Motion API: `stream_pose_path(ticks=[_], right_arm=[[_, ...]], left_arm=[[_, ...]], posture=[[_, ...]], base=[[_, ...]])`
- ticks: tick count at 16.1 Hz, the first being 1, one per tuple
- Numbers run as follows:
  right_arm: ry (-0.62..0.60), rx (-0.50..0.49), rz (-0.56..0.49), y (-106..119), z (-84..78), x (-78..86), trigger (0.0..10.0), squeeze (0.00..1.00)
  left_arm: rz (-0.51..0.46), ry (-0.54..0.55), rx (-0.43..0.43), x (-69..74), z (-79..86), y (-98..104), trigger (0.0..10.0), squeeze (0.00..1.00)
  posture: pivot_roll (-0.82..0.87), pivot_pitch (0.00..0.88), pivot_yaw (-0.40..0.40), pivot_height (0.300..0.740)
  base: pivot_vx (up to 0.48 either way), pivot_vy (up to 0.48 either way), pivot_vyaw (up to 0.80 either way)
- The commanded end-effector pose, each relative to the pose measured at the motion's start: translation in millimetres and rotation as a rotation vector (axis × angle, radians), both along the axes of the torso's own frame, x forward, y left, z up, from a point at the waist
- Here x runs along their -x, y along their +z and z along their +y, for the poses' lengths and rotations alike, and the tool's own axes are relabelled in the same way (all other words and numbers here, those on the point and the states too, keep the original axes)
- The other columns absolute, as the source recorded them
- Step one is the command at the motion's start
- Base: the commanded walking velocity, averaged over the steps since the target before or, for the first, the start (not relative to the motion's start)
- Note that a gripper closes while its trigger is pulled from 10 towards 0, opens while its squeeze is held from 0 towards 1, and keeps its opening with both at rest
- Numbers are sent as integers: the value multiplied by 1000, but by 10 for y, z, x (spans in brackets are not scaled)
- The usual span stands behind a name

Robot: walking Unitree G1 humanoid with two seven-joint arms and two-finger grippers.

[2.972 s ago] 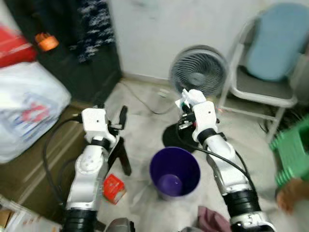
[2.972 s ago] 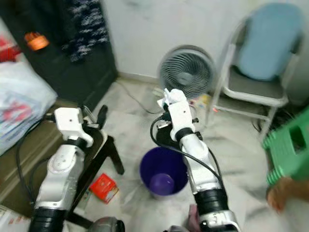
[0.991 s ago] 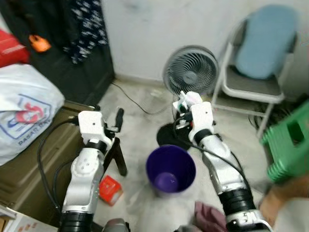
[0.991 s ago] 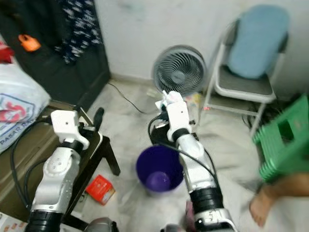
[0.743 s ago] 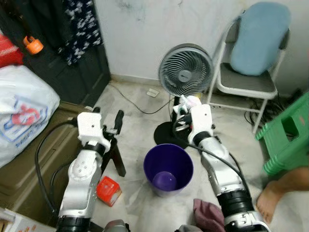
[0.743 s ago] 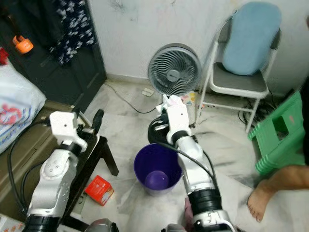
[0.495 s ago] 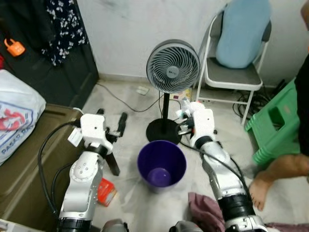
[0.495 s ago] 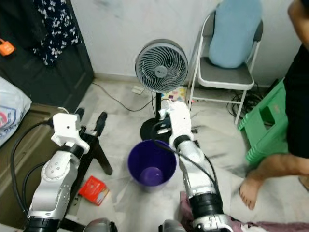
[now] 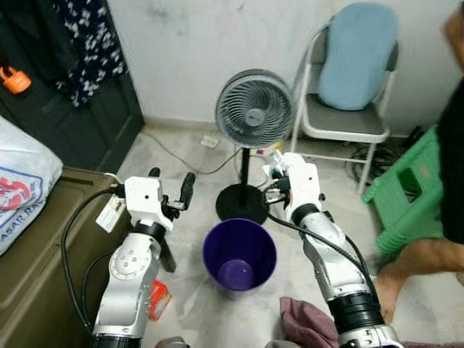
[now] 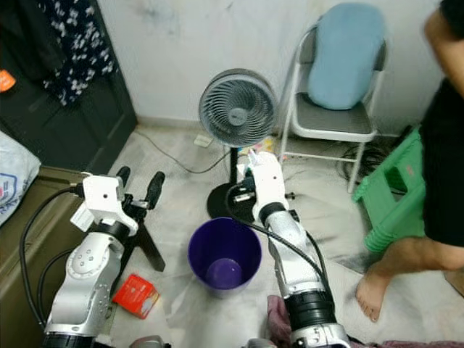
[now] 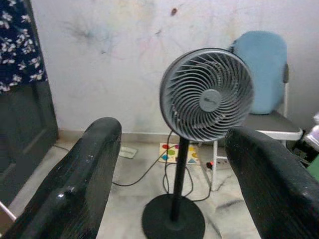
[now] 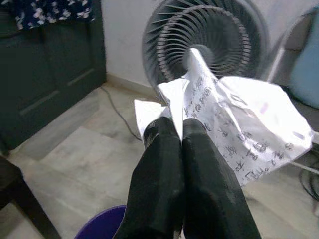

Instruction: Clean up the room

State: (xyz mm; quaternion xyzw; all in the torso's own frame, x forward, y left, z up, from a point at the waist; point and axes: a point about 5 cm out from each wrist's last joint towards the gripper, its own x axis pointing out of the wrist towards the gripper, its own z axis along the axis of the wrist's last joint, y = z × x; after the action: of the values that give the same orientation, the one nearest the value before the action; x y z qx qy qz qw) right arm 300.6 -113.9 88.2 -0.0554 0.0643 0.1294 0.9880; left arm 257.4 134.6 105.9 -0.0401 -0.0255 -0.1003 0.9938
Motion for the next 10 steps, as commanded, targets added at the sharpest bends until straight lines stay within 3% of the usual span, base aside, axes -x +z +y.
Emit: stream_pose_path(ticks=[1,3,6,10], right_arm=[[27,1,-42,93,79,-14,10000,0],[27,-2,-39,92,81,-19,10000,0],[25,-2,-40,94,76,-34,10000,0],[19,-2,-37,79,74,-32,10000,0]], left_arm=[[-6,5,-7,-5,31,33,10000,0],[-8,7,-8,-17,36,38,10000,0],[-6,6,-11,-25,35,39,10000,0],[4,17,-11,-32,38,31,10000,0]], posture=[[-51,0,29,740],[-50,0,30,740],[-51,0,34,740],[-48,0,33,740]], base=[[322,0,800],[319,0,478],[304,0,0],[0,0,0]])
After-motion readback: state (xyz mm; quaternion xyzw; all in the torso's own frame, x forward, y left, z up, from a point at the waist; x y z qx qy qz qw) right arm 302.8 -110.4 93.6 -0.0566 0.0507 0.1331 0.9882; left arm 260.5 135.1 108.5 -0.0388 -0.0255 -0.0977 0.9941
